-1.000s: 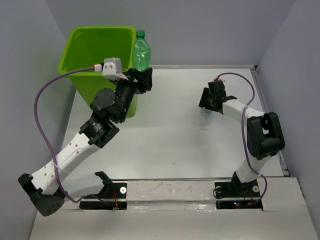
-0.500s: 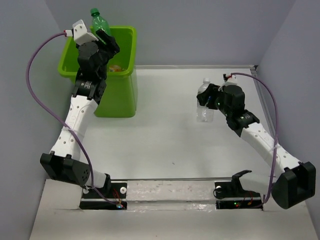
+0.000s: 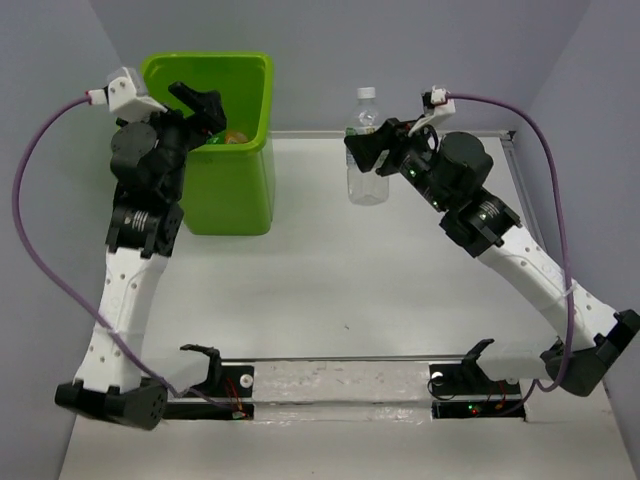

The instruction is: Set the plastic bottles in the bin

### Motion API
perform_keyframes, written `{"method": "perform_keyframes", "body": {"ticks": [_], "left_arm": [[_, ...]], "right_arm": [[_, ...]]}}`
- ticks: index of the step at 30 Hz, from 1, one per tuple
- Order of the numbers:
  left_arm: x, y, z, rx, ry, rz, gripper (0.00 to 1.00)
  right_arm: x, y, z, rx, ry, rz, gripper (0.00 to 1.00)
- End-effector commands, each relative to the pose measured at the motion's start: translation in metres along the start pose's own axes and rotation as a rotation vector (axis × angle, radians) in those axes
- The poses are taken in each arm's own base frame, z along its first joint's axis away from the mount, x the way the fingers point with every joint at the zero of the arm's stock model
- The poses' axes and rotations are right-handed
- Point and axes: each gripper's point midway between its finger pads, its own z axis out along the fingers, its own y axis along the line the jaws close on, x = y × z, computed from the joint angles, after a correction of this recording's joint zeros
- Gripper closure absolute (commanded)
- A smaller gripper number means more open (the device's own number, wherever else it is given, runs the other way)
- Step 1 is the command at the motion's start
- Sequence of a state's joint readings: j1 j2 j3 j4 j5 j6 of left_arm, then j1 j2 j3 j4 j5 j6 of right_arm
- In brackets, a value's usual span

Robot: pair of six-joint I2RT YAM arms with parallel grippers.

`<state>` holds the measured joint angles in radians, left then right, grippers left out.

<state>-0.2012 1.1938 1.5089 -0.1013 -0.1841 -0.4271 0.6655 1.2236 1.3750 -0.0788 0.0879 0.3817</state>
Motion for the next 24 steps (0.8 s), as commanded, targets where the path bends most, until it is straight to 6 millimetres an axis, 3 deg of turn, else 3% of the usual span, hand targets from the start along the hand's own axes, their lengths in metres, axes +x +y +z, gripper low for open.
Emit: {"method": "perform_keyframes", "body": {"ticks": [1,3,4,5,6,8,9,10,12,13,15,18,20,21,22,23,24], "left_arm": [[-0.022,-0.03,-0.067,0.216,-0.04,-0.022,0.01],[-0.004,-0.04,-0.09,0.324,0.023,-0.021,0.01],[0.01,-0.038,-0.107,0.364,0.051,-0.019,0.01],[0.019,-0.039,-0.117,0.398,0.077,-0.019,0.01],[0.029,-0.04,-0.126,0.434,0.108,-0.019,0.01],[0.085,-0.039,-0.158,0.572,0.266,-0.015,0.01],[0.079,-0.04,-0.166,0.584,0.246,-0.01,0.01],[0.108,-0.036,-0.183,0.647,0.324,-0.014,0.01],[0.138,-0.031,-0.198,0.698,0.411,-0.028,0.01],[0.166,-0.021,-0.211,0.72,0.489,-0.037,0.01],[0.202,-0.007,-0.222,0.719,0.578,-0.056,0.01],[0.239,0.005,-0.229,0.709,0.657,-0.054,0.01],[0.246,0.005,-0.231,0.717,0.677,-0.057,0.01],[0.245,-0.002,-0.237,0.763,0.684,-0.048,0.01],[0.244,-0.003,-0.237,0.772,0.678,-0.047,0.01],[0.248,-0.006,-0.24,0.792,0.691,-0.053,0.01],[0.251,-0.007,-0.242,0.792,0.706,-0.068,0.01]], "right_arm": [[-0.045,0.061,0.021,-0.139,-0.104,-0.046,0.7],[-0.054,0.082,0.03,-0.17,-0.124,-0.068,0.7],[-0.077,0.098,0.03,-0.196,-0.175,-0.071,0.7],[-0.064,0.105,0.046,-0.203,-0.15,-0.101,0.7],[-0.07,0.11,0.053,-0.208,-0.165,-0.109,0.7],[-0.078,0.133,0.067,-0.262,-0.189,-0.126,0.7],[-0.083,0.137,0.072,-0.271,-0.205,-0.131,0.7],[-0.085,0.146,0.076,-0.291,-0.214,-0.134,0.7],[-0.091,0.163,0.092,-0.332,-0.241,-0.141,0.74],[-0.089,0.173,0.096,-0.359,-0.243,-0.143,0.75],[-0.092,0.185,0.112,-0.368,-0.284,-0.155,0.76],[-0.088,0.201,0.131,-0.391,-0.348,-0.169,0.75],[-0.099,0.207,0.136,-0.409,-0.442,-0.154,0.75],[-0.09,0.206,0.146,-0.406,-0.454,-0.155,0.75],[-0.098,0.208,0.143,-0.411,-0.492,-0.15,0.75],[-0.086,0.212,0.151,-0.42,-0.501,-0.15,0.75],[-0.096,0.214,0.149,-0.432,-0.576,-0.138,0.75]]}}
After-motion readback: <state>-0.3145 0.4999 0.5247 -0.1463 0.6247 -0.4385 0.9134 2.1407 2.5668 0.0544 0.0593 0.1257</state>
